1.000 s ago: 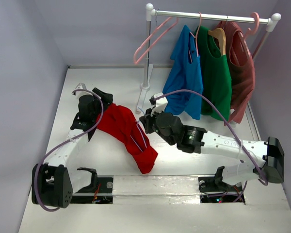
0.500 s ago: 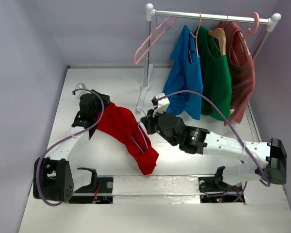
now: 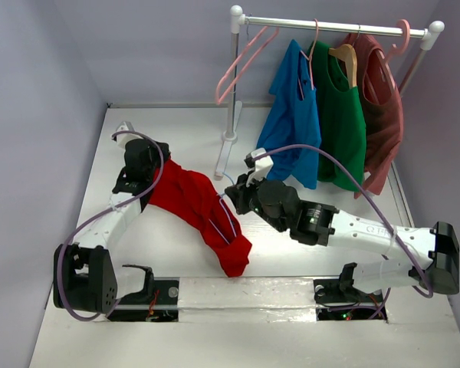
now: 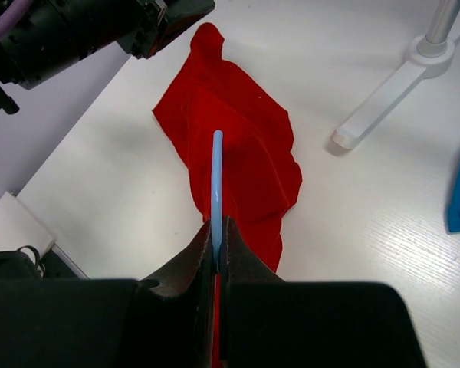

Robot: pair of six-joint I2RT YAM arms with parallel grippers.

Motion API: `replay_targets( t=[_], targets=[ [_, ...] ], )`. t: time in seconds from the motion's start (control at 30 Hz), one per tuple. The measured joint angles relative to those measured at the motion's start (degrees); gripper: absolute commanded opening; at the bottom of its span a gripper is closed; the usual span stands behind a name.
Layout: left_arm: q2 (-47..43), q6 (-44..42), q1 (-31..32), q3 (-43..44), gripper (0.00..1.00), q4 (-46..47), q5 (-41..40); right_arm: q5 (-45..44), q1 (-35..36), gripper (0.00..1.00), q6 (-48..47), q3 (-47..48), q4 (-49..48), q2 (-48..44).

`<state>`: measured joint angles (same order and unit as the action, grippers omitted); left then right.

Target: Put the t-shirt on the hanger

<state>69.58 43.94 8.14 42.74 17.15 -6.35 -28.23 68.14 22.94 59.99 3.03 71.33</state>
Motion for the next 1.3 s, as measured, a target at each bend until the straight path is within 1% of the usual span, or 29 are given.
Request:
replay_targets(
  t=[0.17, 0.27, 0.33, 0.43, 0.53, 0.6, 0.67, 0.73, 0.83, 0.9, 0.93, 0.97, 1.0, 1.07, 1.1, 1.3],
  targets=[
    [0.1, -0.3, 0.0, 0.4, 0.0, -0.2, 0.2, 0.2, 0.0, 0.0, 0.0, -0.6, 0.0, -0.8],
    [0.7, -1.1, 0.0, 0.9, 0.33, -1.4, -0.2, 0.2, 0.0, 0.0, 0.0, -0.7, 0.0, -0.9],
    [1.2, -1.7, 0.0, 1.6, 0.51, -2.5, -0.9, 0.1, 0.0, 0.0, 0.0, -0.7, 0.0, -1.0],
    [1.2, -1.8, 0.0, 1.6, 0.56, -3.3, -1.9, -0.2, 0.0, 0.0, 0.0, -0.7, 0.2, -1.3],
    [1.2, -1.9, 0.0, 1.6, 0.56, -3.7, -2.6, -0.3, 0.0, 0.0, 0.0, -0.8, 0.4, -1.7],
    [1.2, -1.9, 0.0, 1.6, 0.55, -3.7, -2.6, -0.3, 0.0, 0.0, 0.0, -0.9, 0.4, -1.9],
    [1.2, -1.7, 0.0, 1.5, 0.5, -3.7, -2.5, -0.3, 0.0, 0.0, 0.0, -0.9, 0.4, -2.1],
    [1.2, -1.6, 0.0, 1.4, 0.42, -3.5, -2.1, -0.3, 0.0, 0.0, 0.0, -0.9, 0.4, -2.3],
    [1.2, -1.1, 0.0, 0.7, 0.41, -2.8, -1.2, -0.3, 0.0, 0.0, 0.0, -1.0, 0.4, -2.4],
    [1.4, -0.7, 0.0, 0.3, 0.38, -2.4, -0.7, -0.3, 0.0, 0.0, 0.0, -1.3, 0.4, -2.4],
    [1.4, -0.4, 0.0, 0.1, 0.31, -2.3, -0.4, -0.3, 0.0, 0.0, 0.0, -1.4, 0.4, -2.4],
    [1.6, -0.2, 0.0, -0.1, 0.28, -2.1, -0.2, -0.3, 0.0, 0.0, 0.0, -1.6, 0.4, -2.4],
    [1.6, 0.0, 0.0, -0.3, 0.2, -2.0, 0.0, -0.3, 0.0, 0.0, 0.0, -1.7, 0.4, -2.4],
    [1.6, 0.3, 0.0, -0.7, 0.1, -1.8, 0.3, -0.3, 0.0, 0.0, 0.0, -1.7, 0.4, -2.5],
    [1.6, 0.6, 0.0, -0.8, 0.0, -1.7, 0.4, -0.3, 0.0, 0.0, 0.0, -1.8, 0.4, -2.5],
    [1.6, 0.7, -0.1, -0.8, 0.0, -1.2, 1.7, -0.5, 0.0, 0.0, 0.0, -2.0, 0.5, -3.3]
  ],
)
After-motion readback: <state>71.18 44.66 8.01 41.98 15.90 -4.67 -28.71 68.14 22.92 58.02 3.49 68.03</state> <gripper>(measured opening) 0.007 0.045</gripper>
